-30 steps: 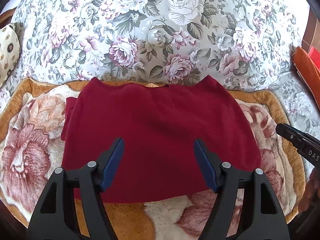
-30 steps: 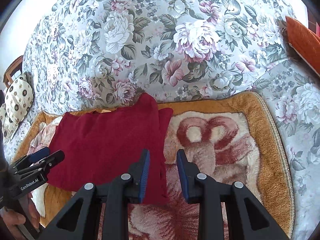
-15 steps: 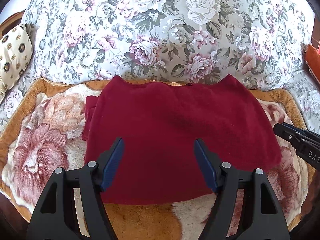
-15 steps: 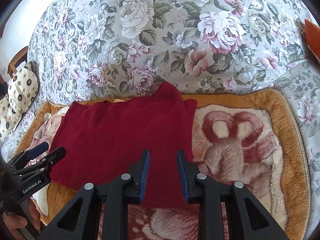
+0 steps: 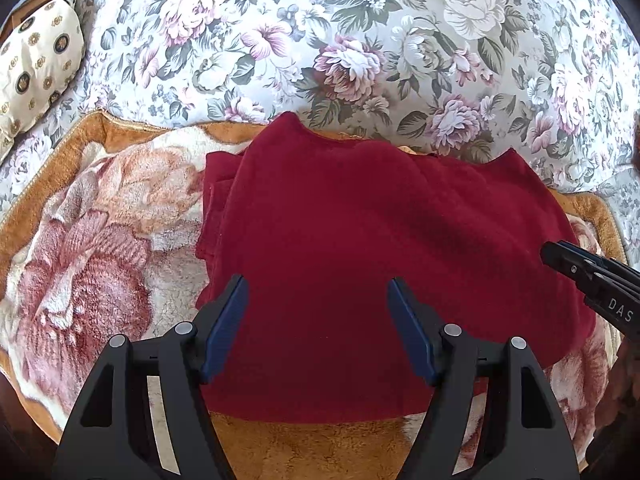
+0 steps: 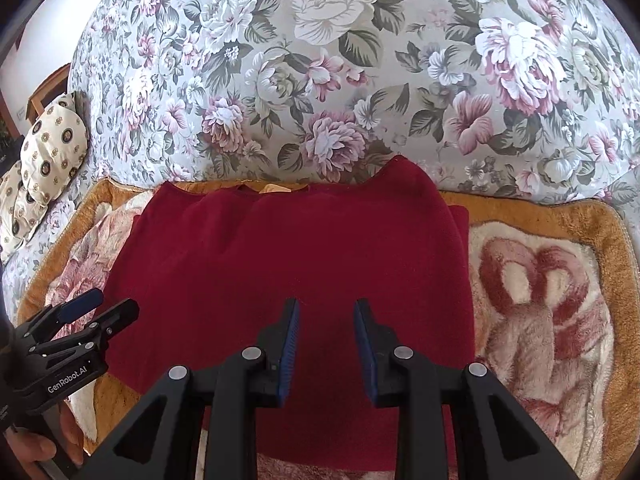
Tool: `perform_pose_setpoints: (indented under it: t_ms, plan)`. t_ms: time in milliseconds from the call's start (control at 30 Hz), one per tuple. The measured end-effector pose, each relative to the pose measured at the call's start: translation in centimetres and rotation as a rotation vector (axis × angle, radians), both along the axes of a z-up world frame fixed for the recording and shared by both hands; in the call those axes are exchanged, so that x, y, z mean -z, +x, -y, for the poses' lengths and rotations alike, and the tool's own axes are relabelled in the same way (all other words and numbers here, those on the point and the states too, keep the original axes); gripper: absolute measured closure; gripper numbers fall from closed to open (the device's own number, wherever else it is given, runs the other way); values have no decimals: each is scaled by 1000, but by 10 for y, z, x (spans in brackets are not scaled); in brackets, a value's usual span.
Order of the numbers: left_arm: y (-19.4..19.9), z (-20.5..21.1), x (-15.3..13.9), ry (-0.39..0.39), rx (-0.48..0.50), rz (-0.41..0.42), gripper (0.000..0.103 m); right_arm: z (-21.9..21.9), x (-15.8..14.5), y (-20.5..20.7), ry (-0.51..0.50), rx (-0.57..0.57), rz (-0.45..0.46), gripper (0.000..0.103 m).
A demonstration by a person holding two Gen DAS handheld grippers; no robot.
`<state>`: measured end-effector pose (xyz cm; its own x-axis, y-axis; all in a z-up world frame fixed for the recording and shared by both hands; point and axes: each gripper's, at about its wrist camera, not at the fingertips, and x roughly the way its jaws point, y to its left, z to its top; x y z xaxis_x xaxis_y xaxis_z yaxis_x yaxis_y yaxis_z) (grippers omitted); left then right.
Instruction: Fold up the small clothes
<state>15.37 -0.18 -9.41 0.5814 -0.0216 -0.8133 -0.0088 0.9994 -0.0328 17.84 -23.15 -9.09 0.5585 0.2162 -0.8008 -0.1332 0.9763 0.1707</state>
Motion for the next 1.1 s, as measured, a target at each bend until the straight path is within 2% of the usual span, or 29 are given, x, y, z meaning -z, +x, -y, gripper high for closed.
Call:
perform_pose_setpoints:
  t_ms: [133,300,567,800,900,1100]
  plan:
    - [5,-14,13,-16,-23,-39,31,-6,28,25,-45,-10,-84,77]
    - [7,-16,17,-23,-6,-47,31,-5,16,37,-33,-4,-59,77]
    - [10,-17,21,-40,0,-45,31,-42,8,63,-19,-79,-36,77]
    - [11,-18,24,-43,10,-48,31,-78,24,85,-22,-136,-63,77]
    - [12,-17,26,-43,11,-49,31,-91,38,97,-68,-141,-84,77]
    - [14,-18,27,-51,12,-49,31,-97,43,118,-121,-115,-88,76]
